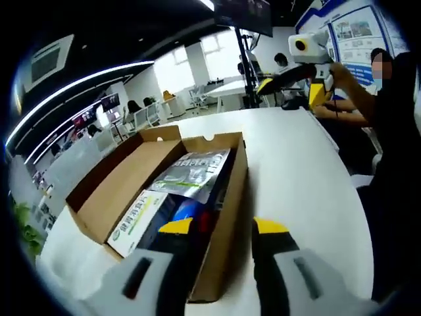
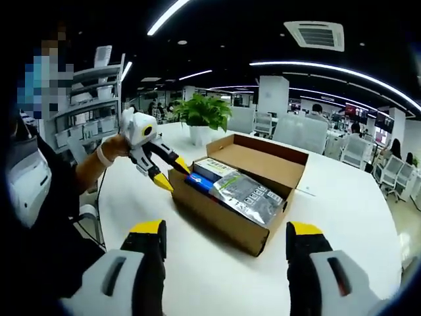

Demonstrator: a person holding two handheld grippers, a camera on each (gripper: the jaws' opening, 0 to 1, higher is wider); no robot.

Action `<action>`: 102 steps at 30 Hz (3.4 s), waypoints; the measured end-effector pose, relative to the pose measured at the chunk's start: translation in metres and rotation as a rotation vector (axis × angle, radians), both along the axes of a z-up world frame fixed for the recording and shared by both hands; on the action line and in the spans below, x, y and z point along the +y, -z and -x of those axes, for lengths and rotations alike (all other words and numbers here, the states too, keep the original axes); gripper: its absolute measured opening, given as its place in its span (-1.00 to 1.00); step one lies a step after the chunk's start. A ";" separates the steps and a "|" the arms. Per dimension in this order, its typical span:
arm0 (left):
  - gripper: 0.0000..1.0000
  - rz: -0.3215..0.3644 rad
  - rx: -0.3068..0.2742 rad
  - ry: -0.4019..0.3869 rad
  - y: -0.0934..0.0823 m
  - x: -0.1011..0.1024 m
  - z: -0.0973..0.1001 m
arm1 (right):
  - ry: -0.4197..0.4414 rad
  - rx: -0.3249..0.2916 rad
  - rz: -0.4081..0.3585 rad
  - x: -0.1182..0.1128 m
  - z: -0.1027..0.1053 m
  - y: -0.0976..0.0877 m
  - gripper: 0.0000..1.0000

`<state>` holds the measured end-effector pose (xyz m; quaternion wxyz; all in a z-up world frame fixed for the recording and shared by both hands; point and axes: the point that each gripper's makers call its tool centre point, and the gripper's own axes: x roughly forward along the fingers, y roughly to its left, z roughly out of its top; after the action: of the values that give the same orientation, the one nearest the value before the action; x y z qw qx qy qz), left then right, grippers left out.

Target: Operate the shoe box by opening the lid, removing the specified soft item, and placing it in the target area until the item is outside and the box remains undamaged.

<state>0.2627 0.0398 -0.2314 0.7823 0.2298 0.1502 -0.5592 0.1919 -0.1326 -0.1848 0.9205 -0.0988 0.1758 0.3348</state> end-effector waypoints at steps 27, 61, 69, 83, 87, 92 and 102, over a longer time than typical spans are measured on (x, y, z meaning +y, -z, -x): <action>-0.26 -0.117 0.052 0.030 0.030 0.006 -0.010 | -0.012 0.011 -0.021 0.007 0.003 0.005 0.53; -0.84 -0.319 0.075 0.134 0.054 0.008 -0.014 | -0.013 0.013 -0.053 0.005 -0.003 0.010 0.51; -0.90 -0.342 0.070 0.149 0.056 0.008 -0.010 | -0.006 -0.004 -0.051 0.002 -0.002 0.007 0.50; -0.94 -0.361 0.078 0.179 0.057 0.007 -0.006 | 0.043 -0.089 -0.040 0.010 -0.025 -0.016 0.43; -0.95 -0.373 0.087 0.194 0.057 0.007 -0.006 | 0.064 -0.115 -0.015 0.015 -0.038 -0.018 0.42; -0.96 -0.358 0.114 0.216 0.057 0.007 -0.006 | 0.052 -0.115 0.021 0.024 -0.047 -0.022 0.43; -0.96 -0.417 0.113 0.268 0.058 0.006 -0.004 | 0.069 -0.165 0.214 0.032 -0.074 -0.026 0.43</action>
<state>0.2665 0.0463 -0.2894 0.6271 0.3726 0.2741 -0.6267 0.2664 -0.1010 -0.1590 0.9270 -0.2174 0.1373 0.2731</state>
